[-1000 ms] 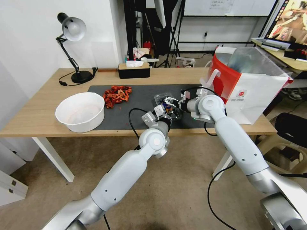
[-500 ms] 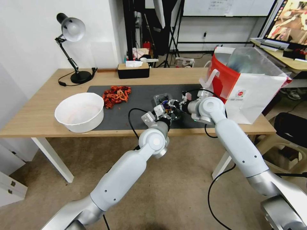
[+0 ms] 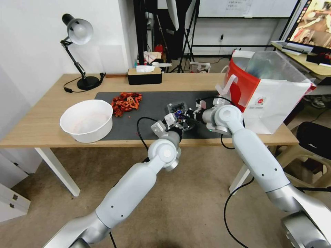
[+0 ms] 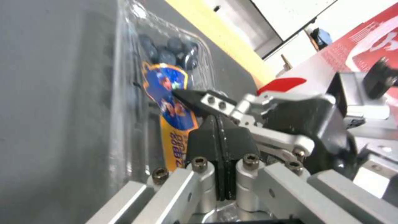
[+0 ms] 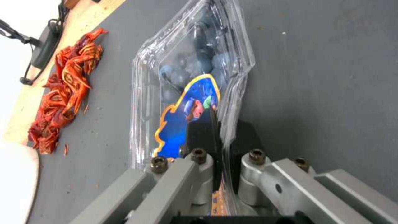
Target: Close the takeout container lid, then place the container into the takeout bag.
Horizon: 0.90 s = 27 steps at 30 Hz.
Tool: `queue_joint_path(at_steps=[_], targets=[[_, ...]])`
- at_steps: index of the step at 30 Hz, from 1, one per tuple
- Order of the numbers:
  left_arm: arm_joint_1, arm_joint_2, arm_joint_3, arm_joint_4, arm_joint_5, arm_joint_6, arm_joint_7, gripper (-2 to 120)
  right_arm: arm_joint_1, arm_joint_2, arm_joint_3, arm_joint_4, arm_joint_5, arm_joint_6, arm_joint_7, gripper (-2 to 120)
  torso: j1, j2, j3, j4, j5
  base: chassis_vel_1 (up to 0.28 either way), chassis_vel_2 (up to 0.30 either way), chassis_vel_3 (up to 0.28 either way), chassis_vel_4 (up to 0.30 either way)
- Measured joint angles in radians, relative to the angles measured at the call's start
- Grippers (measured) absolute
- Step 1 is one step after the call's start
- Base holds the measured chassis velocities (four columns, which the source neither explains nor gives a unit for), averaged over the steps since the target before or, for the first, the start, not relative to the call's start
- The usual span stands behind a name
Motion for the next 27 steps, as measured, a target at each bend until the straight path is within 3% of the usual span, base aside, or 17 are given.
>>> queue_joint_path(at_steps=[8,20,27], targets=[[0.037,0.057,-0.033,-0.058,-0.004,0.000,0.008,0,0.000,-0.002,0.005,-0.002,-0.002,0.000,-0.003,0,0.000,0.000,0.000,-0.0003,-0.0002,0.000,0.000,0.000,0.000],[0.185,0.157,-0.102,-0.237,0.044,0.004,0.047,0,-0.002,-0.006,0.010,-0.001,-0.005,-0.001,-0.018,0,0.000,0.000,0.000,-0.0005,-0.0001,0.000,0.000,0.000,0.000],[0.299,0.209,-0.163,-0.318,0.174,-0.003,0.082,0,0.005,0.001,0.008,-0.006,-0.007,-0.001,-0.026,0,0.000,0.000,0.000,-0.0008,-0.0002,0.000,0.000,0.000,0.000]])
